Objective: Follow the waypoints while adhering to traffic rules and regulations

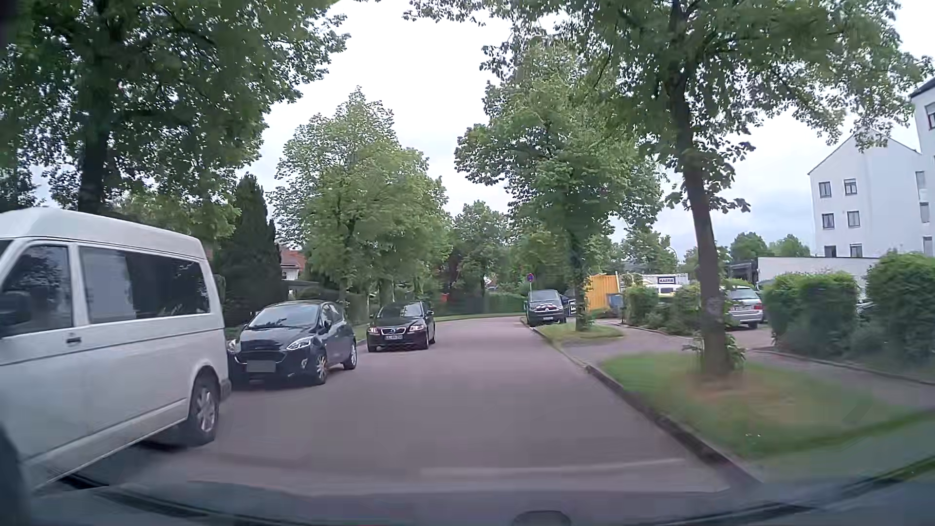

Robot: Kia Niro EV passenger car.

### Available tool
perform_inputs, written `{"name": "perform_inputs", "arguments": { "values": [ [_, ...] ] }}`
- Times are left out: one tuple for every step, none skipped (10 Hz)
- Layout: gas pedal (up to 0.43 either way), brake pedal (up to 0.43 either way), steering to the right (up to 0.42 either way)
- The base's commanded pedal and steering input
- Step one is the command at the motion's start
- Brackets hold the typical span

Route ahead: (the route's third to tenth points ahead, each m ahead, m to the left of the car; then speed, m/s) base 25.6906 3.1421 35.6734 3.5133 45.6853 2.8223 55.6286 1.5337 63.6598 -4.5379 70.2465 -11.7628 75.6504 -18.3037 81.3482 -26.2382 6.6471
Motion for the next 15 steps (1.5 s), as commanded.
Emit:
{"name": "perform_inputs", "arguments": {
  "values": [
    [0.138, 0.000, 0.010],
    [0.059, 0.000, 0.009],
    [0.047, 0.000, 0.009],
    [0.028, 0.000, 0.009],
    [0.028, 0.000, 0.006],
    [0.028, 0.000, 0.004],
    [0.039, 0.000, 0.000],
    [0.039, 0.000, -0.002],
    [0.047, 0.000, -0.002],
    [0.059, 0.000, 0.000],
    [0.079, 0.000, -0.001],
    [0.079, 0.000, -0.001],
    [0.087, 0.000, -0.003],
    [0.087, 0.000, -0.003],
    [0.098, 0.000, -0.004]
  ]
}}
